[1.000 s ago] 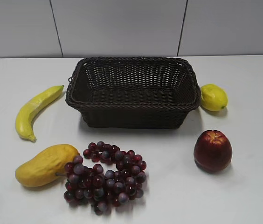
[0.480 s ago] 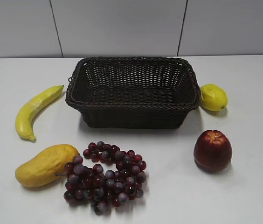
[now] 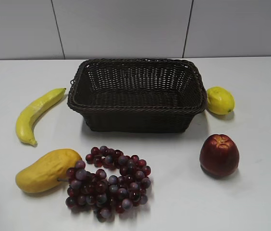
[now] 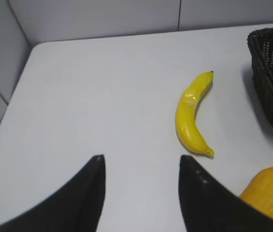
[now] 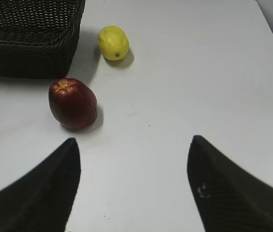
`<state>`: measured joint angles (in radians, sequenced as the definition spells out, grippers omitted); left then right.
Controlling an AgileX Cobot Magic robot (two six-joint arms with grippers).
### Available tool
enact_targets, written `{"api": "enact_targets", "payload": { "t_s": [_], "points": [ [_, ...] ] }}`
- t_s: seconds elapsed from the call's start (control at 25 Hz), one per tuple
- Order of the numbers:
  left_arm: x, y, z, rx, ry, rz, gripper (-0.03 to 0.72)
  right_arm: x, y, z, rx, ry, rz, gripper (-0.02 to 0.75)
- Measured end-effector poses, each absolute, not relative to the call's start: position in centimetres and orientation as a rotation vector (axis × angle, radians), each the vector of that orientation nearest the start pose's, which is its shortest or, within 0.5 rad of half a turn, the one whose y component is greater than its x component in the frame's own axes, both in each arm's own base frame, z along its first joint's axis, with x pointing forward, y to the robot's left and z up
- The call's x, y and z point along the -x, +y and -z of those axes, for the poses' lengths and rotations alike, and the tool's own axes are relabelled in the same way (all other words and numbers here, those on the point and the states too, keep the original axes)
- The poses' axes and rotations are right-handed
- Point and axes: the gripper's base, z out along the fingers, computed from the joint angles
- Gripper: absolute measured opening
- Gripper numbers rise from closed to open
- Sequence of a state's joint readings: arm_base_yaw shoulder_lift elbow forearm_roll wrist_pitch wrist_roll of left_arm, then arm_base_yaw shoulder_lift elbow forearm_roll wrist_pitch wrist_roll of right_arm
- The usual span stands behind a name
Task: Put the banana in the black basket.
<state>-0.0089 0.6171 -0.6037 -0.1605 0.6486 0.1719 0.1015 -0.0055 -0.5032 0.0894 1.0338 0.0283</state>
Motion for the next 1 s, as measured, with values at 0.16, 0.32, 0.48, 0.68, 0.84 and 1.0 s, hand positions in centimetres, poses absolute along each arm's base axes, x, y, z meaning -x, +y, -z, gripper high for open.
{"api": "enact_targets", "payload": {
  "t_s": [0.16, 0.32, 0.48, 0.68, 0.84, 1.0],
  "points": [
    [-16.0, -1.2, -30.3, -0.155, 2.212, 0.098, 0.58, 0.6, 0.6, -28.1, 0.077, 2.009, -0.189, 0.52],
    [-20.2, -1.3, -29.5, -0.22, 2.299, 0.088, 0.589, 0.6, 0.6, -28.1, 0.077, 2.009, -0.189, 0.52],
    [-24.4, -1.8, -28.4, -0.261, 2.383, 0.101, 0.589, 0.6, 0.6, -28.1, 0.077, 2.009, -0.189, 0.52],
    [-29.3, -4.0, -27.4, -0.348, 2.43, 0.137, 0.589, 0.6, 0.6, -28.1, 0.077, 2.009, -0.189, 0.52],
    [-32.9, -5.7, -25.5, -0.405, 2.475, 0.156, 0.589, 0.6, 0.6, -28.1, 0.077, 2.009, -0.189, 0.52],
    [-35.3, -6.6, -22.1, -0.43, 2.56, 0.168, 0.59, 0.6, 0.6, -28.1, 0.077, 2.009, -0.189, 0.52]
  ]
}}
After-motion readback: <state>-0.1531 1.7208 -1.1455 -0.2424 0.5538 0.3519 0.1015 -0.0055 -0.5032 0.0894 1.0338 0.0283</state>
